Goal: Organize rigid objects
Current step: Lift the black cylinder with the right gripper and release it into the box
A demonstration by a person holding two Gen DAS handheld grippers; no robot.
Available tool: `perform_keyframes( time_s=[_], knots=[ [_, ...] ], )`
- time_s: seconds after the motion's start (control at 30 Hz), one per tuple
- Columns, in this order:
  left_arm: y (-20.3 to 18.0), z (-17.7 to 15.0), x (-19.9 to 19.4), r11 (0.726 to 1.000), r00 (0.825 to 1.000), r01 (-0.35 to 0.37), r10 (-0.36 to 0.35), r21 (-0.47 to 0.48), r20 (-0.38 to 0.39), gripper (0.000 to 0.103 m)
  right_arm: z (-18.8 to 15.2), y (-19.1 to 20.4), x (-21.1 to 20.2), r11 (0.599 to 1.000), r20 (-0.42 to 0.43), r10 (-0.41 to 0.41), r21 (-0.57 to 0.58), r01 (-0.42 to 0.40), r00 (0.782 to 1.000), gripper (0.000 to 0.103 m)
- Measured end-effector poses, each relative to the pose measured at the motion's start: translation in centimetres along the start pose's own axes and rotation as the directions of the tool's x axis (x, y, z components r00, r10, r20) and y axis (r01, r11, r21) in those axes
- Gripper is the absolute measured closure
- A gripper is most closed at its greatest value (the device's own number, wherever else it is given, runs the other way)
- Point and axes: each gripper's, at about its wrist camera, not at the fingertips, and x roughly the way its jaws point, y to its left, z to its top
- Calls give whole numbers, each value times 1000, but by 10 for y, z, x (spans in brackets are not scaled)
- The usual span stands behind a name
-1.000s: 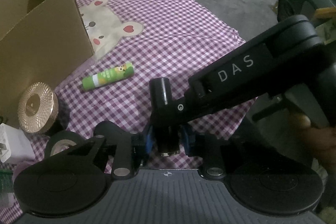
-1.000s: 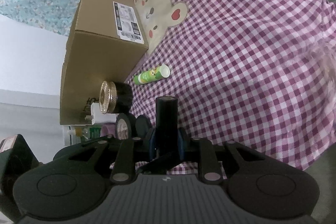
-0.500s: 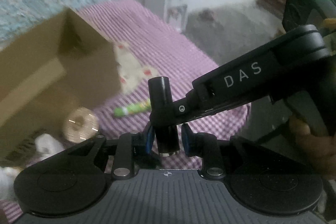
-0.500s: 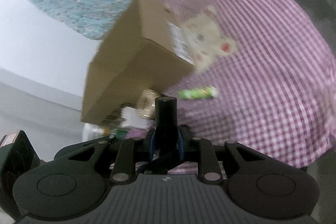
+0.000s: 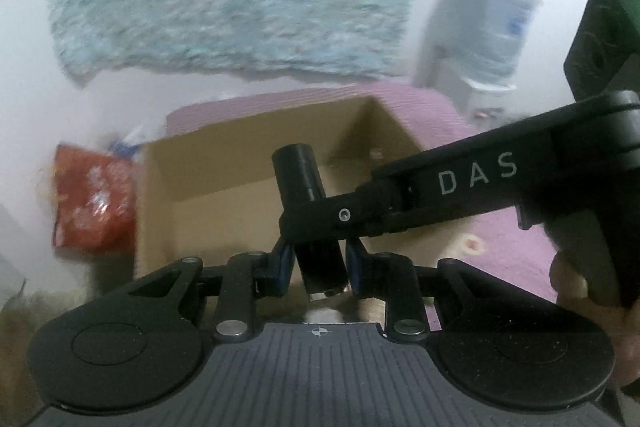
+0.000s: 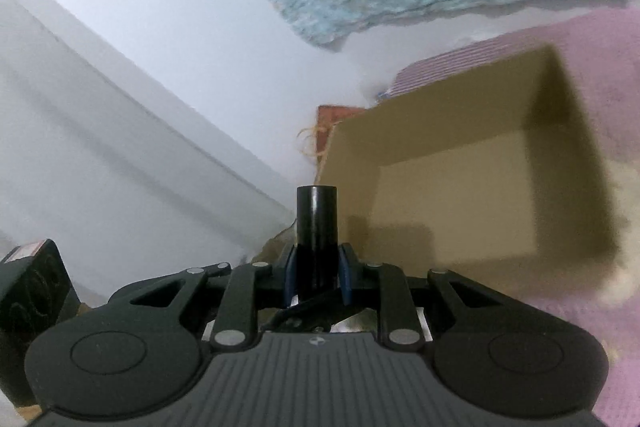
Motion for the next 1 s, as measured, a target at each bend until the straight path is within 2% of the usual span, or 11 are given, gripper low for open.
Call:
perform_keyframes(
  time_s=[0.13, 0.23, 0.43, 0.5, 0.67, 0.73, 0.87, 1.0],
  knots=[
    [25, 4, 30, 997, 997, -40, 34, -73, -74, 77, 26, -10, 57, 999, -97, 12, 31, -9, 995, 79],
    [31, 2, 53, 993, 989, -81, 70, -84, -129, 76, 38, -24, 98, 996, -180, 15, 84, 0, 984, 79],
    [51, -9, 55, 985, 977, -161, 150, -66, -153, 74, 41, -51, 156, 983, -295, 0, 174, 54, 955, 80],
    [57, -13, 49, 985, 978, -145, 129, -95, -164, 72, 37, -58, 170, 978, -323, -9, 195, 76, 946, 79],
    [60, -14, 43, 982, 980, -160, 145, -102, -138, 70, 31, -66, 193, 965, -349, -8, 243, 99, 937, 79],
    [62, -13, 37, 982, 985, -140, 125, -127, -119, 69, 29, -64, 197, 962, -348, -12, 251, 106, 937, 79],
    [67, -15, 27, 979, 989, -127, 113, -158, -92, 67, 28, -59, 198, 958, -339, -36, 257, 129, 940, 80],
    [69, -18, 18, 976, 992, -114, 103, -185, -72, 65, 32, -57, 193, 945, -310, -18, 305, 118, 951, 78]
  ],
)
